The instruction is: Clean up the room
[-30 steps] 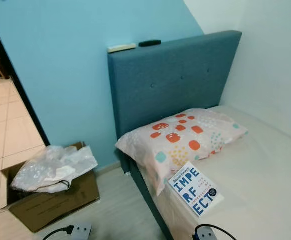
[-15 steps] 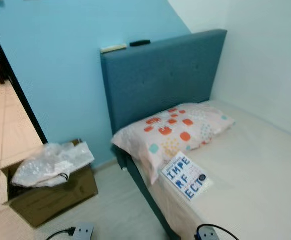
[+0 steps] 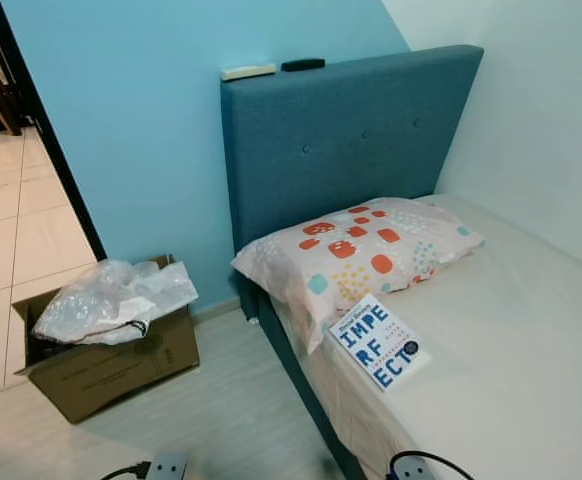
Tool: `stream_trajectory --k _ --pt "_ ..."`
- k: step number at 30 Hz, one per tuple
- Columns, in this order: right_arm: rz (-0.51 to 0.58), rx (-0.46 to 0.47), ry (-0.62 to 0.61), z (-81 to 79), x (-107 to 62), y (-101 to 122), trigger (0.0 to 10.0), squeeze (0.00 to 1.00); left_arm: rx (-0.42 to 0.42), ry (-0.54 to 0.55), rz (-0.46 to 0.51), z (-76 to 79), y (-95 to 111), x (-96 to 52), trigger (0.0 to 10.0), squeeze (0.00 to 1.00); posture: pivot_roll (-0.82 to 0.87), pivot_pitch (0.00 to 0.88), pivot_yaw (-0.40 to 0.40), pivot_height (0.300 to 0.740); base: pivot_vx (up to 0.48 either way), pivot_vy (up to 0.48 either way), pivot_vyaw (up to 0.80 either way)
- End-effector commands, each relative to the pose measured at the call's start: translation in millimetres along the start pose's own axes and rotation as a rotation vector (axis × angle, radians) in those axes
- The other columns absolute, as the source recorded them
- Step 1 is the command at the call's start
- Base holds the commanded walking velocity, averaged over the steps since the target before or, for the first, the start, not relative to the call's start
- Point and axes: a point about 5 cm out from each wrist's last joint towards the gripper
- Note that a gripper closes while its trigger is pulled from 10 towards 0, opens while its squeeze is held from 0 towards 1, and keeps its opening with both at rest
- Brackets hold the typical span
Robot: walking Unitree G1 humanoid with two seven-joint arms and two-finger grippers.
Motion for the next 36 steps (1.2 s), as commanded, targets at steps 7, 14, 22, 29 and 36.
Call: stream_trajectory --k 7,14,22,29,36 --pt "-0.011 -0.020 0.021 -4.7 0.3 -1.7 10.0 0.00 -0.008 0.010 -0.027 -3.1 -10.3 -1.3 10.0 0.00 -0.08 0.000 -0.034 0.735 -0.480 0.000 0.00" --pt "-0.010 -0.014 0.027 -7.6 0.6 -1.4 10.0 0.00 -0.001 0.012 -0.019 -5.5 -6.5 -1.1 10.0 0.00 -0.08 0.000 -0.020 0.735 -0.480 0.000 0.00" --pt "-0.008 0.000 0.026 -8.5 0.7 -0.8 10.0 0.00 0.004 0.006 -0.014 -4.5 -3.8 -0.7 10.0 0.00 -0.09 0.000 -0.008 0.735 -0.480 0.000 0.00" --pt "-0.009 0.010 0.026 -8.9 0.8 -1.1 10.0 0.00 0.007 0.003 -0.015 -4.2 -3.4 -0.7 10.0 0.00 -0.10 0.000 -0.005 0.735 -0.480 0.000 0.00" --pt "-0.010 0.015 0.026 -8.7 0.7 -1.5 10.0 0.00 0.009 0.000 -0.017 -2.9 -4.0 -0.6 10.0 0.00 -0.10 0.000 -0.002 0.735 -0.480 0.000 0.00"
Point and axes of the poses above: a point about 5 cm out from each wrist's last joint towards the gripper, its own x axis pointing out of the wrist towards the gripper, its own y axis along the axis of the wrist's last joint, z = x × y, and after that the axes turned 15 degrees about -x, right-handed
